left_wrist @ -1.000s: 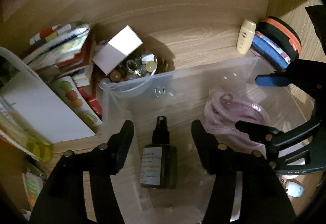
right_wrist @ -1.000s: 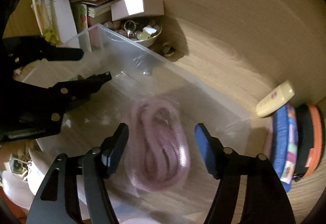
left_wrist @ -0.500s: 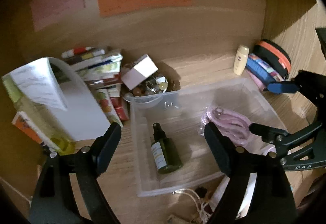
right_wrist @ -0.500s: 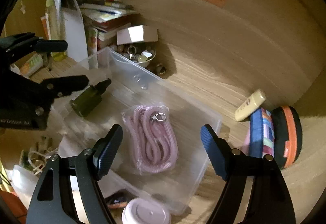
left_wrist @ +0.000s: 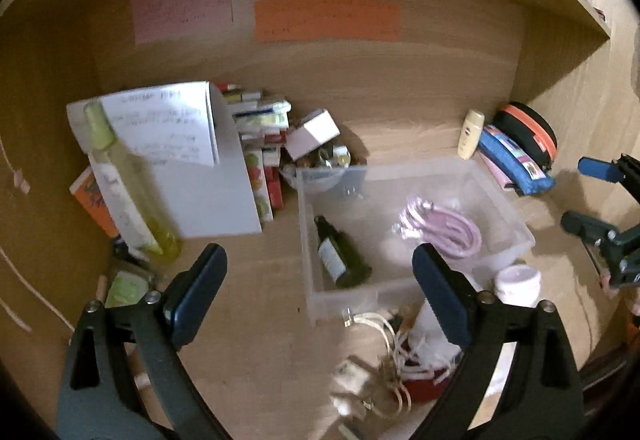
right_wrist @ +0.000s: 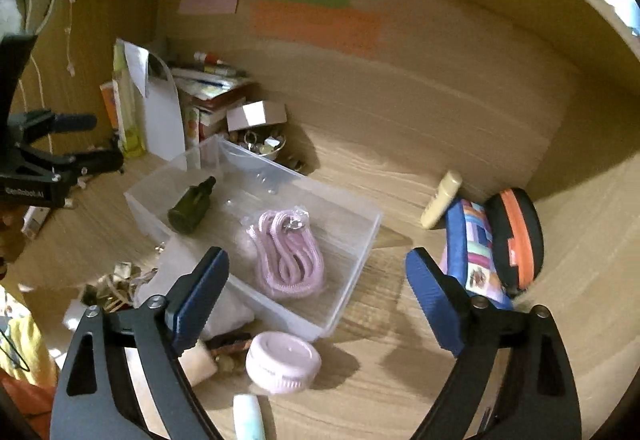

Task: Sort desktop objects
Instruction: 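Grasp the white drawstring pouch with the left gripper while the right grasps the pink fan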

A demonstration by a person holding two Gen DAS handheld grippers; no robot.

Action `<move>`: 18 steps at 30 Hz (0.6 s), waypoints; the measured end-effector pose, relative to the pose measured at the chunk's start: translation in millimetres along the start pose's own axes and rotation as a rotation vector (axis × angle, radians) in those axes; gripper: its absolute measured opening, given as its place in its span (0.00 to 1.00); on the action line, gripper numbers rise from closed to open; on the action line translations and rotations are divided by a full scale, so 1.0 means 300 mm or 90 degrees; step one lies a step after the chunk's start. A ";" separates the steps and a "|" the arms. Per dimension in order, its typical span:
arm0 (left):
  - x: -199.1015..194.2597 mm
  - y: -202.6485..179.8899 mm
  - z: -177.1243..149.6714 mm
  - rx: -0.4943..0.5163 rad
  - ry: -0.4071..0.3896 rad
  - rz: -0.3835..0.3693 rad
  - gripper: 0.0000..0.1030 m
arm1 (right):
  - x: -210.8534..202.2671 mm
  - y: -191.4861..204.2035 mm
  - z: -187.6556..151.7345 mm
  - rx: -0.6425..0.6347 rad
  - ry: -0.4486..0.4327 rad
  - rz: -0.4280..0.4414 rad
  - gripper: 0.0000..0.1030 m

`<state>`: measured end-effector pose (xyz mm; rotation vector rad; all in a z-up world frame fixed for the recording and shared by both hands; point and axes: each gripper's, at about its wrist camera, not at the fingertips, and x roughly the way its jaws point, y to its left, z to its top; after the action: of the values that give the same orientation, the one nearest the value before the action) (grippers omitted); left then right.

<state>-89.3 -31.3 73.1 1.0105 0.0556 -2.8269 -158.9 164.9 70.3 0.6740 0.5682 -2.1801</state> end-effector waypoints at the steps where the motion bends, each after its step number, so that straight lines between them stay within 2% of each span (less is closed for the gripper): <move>1: -0.006 -0.002 -0.012 0.001 0.004 -0.001 0.92 | -0.014 -0.002 -0.013 0.002 -0.002 -0.001 0.87; 7: 0.028 -0.045 -0.067 0.003 0.051 -0.047 0.92 | -0.015 -0.012 -0.090 0.020 0.018 0.003 0.87; 15: 0.159 -0.181 -0.128 0.033 0.146 -0.132 0.92 | 0.096 -0.033 -0.200 0.095 0.099 0.070 0.87; 18: 0.215 -0.229 -0.140 0.049 0.179 -0.144 0.92 | 0.142 -0.025 -0.227 0.105 0.122 0.089 0.87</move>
<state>-122.1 32.4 -1.0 1.5029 0.0958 -2.8769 -169.7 186.4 -6.8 0.9900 0.4277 -2.0584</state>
